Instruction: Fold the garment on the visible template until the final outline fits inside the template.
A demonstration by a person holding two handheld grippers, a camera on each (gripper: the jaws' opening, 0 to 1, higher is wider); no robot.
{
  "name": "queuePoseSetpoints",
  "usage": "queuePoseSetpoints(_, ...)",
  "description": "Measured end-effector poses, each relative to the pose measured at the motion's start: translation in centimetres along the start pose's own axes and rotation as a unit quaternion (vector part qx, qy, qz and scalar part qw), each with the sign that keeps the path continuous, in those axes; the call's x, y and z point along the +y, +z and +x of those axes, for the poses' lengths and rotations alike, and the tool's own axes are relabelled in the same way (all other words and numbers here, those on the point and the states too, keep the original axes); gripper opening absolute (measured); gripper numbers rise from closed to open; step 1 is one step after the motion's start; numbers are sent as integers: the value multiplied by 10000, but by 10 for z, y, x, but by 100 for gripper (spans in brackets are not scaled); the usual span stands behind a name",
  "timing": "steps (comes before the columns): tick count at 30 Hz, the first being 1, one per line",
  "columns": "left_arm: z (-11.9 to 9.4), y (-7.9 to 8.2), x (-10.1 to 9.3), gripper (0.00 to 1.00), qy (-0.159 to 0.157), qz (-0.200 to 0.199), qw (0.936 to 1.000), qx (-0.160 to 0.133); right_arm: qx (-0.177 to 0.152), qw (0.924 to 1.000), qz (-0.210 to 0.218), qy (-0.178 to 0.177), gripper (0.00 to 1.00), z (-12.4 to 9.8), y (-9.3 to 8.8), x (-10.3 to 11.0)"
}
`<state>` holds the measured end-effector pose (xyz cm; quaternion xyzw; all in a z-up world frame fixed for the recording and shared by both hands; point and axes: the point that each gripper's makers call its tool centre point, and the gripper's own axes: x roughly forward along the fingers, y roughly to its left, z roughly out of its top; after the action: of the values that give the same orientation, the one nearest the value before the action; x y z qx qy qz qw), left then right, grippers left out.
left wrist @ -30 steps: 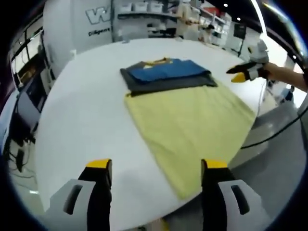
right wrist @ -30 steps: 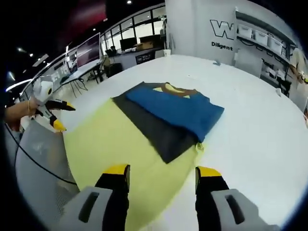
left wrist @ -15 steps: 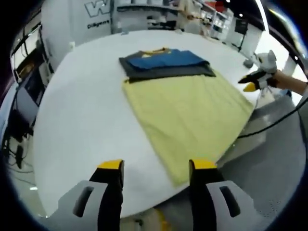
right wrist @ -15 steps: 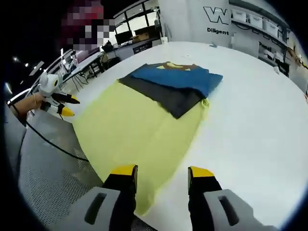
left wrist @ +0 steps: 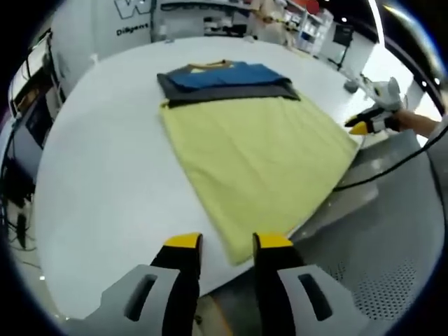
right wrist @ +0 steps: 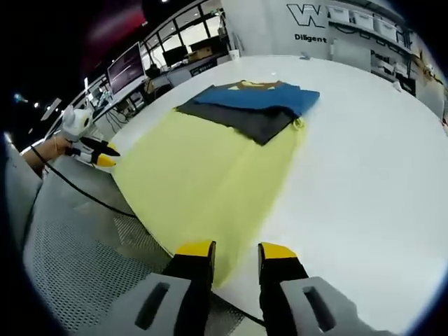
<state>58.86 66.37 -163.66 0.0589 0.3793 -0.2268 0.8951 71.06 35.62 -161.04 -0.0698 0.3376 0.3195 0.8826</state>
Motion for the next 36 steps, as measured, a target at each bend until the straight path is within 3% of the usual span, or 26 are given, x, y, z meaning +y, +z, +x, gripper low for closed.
queuePoseSetpoints(3,0,-10,-1,22,28,-63,9997,252,130,9999,89,-33,13,-12,-19,0)
queuePoseSetpoints(9,-4,-19,0,16,52,-17,9987,505,447,9990,-31,32,14,-28,-52,6)
queuePoseSetpoints(15,-5,-27,1,9,60,-44,9975,700,565,9984,-28,47,11,-34,-65,10)
queuePoseSetpoints(20,-9,-30,1,5,129,-16,9969,770,736,9972,73,94,6,-48,-91,18)
queuePoseSetpoints(21,-9,-34,1,4,101,-42,9968,793,825,9965,130,79,5,-53,-103,20)
queuePoseSetpoints(27,-11,-45,-6,2,-60,-117,9962,861,947,9941,493,210,0,-66,-130,30)
queuePoseSetpoints(30,-10,-51,-19,1,-268,-141,9956,883,785,9945,624,309,0,-72,-135,40)
queuePoseSetpoints(36,-9,-59,-29,0,-379,-57,9938,1042,990,9921,732,243,0,-82,-156,47)
